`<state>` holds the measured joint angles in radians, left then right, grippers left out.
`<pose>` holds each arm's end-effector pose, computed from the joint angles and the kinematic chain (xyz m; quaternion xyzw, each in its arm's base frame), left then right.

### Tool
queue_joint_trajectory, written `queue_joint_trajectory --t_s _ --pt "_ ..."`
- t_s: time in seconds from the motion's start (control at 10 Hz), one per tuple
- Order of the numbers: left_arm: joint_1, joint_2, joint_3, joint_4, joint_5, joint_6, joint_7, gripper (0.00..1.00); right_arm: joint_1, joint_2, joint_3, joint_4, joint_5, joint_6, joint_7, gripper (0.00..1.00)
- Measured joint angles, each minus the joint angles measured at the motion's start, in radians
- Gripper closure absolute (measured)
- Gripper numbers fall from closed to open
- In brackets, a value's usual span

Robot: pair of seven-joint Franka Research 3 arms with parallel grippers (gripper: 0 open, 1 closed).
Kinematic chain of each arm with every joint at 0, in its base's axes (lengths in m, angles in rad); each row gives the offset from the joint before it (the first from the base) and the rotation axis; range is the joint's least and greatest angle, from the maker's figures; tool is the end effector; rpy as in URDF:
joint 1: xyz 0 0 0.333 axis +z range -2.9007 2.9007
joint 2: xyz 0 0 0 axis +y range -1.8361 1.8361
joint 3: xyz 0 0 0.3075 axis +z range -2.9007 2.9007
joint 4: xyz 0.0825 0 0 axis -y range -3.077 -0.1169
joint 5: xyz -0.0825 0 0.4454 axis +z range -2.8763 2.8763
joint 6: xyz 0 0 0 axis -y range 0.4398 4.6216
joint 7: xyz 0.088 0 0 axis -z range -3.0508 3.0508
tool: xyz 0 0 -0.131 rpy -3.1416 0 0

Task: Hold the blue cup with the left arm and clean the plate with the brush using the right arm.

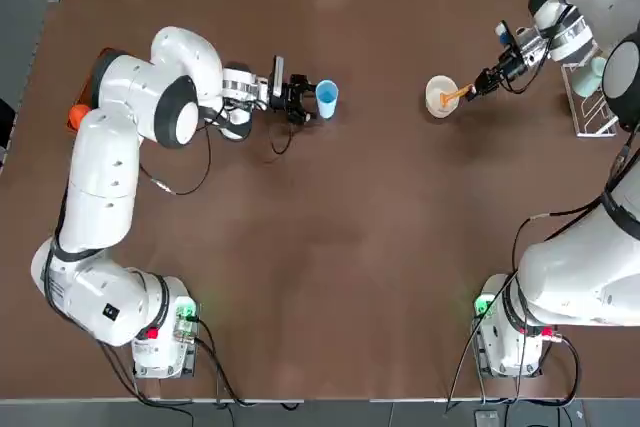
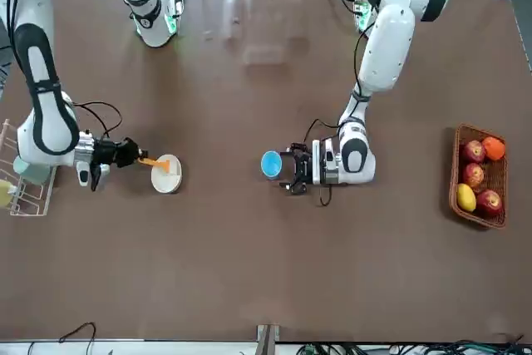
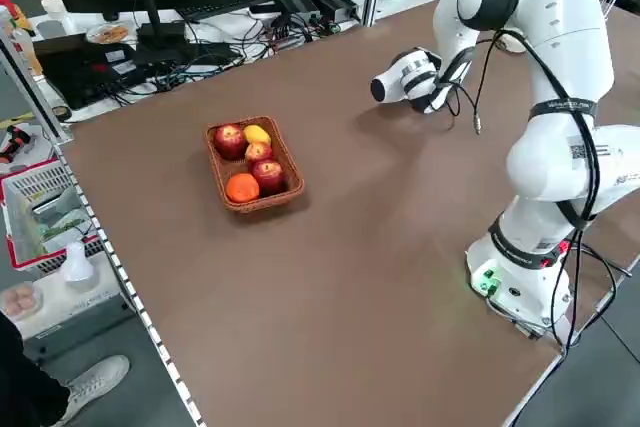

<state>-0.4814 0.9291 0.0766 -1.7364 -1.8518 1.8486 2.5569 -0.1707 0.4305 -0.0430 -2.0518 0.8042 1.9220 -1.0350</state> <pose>0.5604 -0.3459 -0.0057 0.5541 -0.5307 0.4161 0.4880 0.5695 -0.0566 0.1352 -0.9063 -0.1421 0.0254 0.3973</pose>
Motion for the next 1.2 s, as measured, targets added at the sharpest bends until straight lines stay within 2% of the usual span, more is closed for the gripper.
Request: queue_joint_trajectory --t_s 0.4,0.7,1.0,1.2 --pt "0.001 -0.041 0.037 -0.040 0.021 0.000 0.001 0.00 0.004 0.019 0.018 0.000 0.007 0.046 0.000 0.89" --pt "0.003 -0.095 0.098 -0.062 0.072 0.000 0.001 0.00 0.004 0.022 0.022 0.001 0.014 0.052 0.000 0.73" --pt "0.007 -0.181 0.183 -0.087 0.204 0.012 -0.052 0.00 0.003 0.022 0.020 0.001 0.015 0.052 0.000 0.27" --pt "0.022 -0.272 0.224 -0.094 0.392 0.060 -0.210 0.00 -0.002 0.022 0.016 0.006 0.011 0.052 -0.002 0.00"
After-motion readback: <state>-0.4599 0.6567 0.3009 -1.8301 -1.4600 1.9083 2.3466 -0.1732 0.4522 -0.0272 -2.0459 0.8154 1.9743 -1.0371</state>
